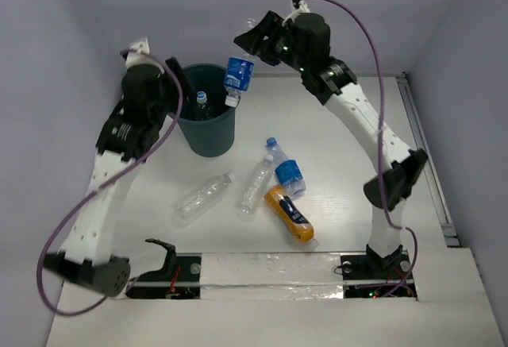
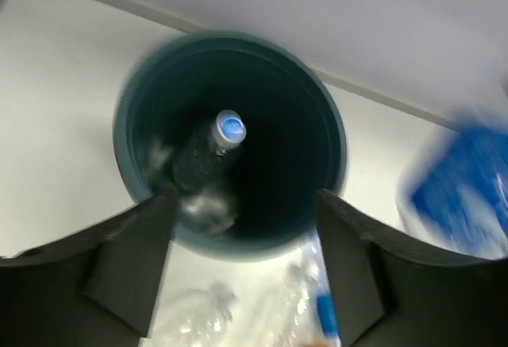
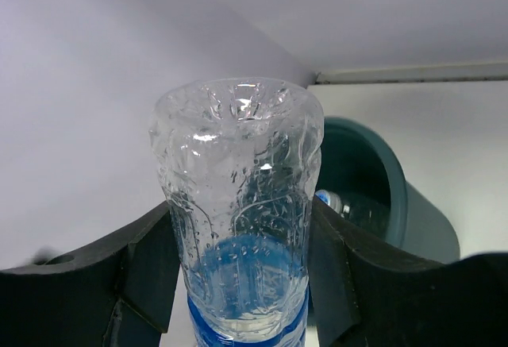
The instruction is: Put the plastic bottles in the bin
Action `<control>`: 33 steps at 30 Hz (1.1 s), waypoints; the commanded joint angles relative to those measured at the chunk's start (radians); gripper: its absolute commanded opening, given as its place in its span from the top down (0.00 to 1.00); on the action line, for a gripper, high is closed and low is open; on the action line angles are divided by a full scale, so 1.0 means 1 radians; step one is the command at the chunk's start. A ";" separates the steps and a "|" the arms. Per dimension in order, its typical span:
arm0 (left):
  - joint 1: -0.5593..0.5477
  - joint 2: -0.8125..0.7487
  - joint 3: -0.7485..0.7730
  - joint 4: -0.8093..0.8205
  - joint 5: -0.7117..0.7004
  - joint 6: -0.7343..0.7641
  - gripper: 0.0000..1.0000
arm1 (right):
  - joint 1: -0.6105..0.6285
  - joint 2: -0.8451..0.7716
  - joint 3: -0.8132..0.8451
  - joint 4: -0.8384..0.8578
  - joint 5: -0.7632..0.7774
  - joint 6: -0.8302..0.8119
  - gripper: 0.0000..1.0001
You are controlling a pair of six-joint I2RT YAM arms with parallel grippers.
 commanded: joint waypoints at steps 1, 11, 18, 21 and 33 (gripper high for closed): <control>0.005 -0.213 -0.242 -0.057 0.217 -0.101 0.35 | 0.029 0.123 0.201 0.035 0.094 0.022 0.44; -0.006 -0.449 -0.603 -0.307 0.342 -0.134 0.30 | 0.099 0.375 0.416 0.051 0.219 -0.058 0.29; -0.045 -0.338 -0.663 -0.279 0.354 -0.040 0.19 | 0.122 0.293 0.349 0.038 0.248 -0.167 0.03; -0.099 -0.265 -0.660 -0.250 0.316 -0.036 0.18 | 0.122 0.213 0.307 0.008 0.262 -0.211 0.01; -0.254 -0.038 -0.623 -0.230 0.110 0.004 0.11 | 0.122 -0.587 -0.805 0.169 0.157 -0.236 0.75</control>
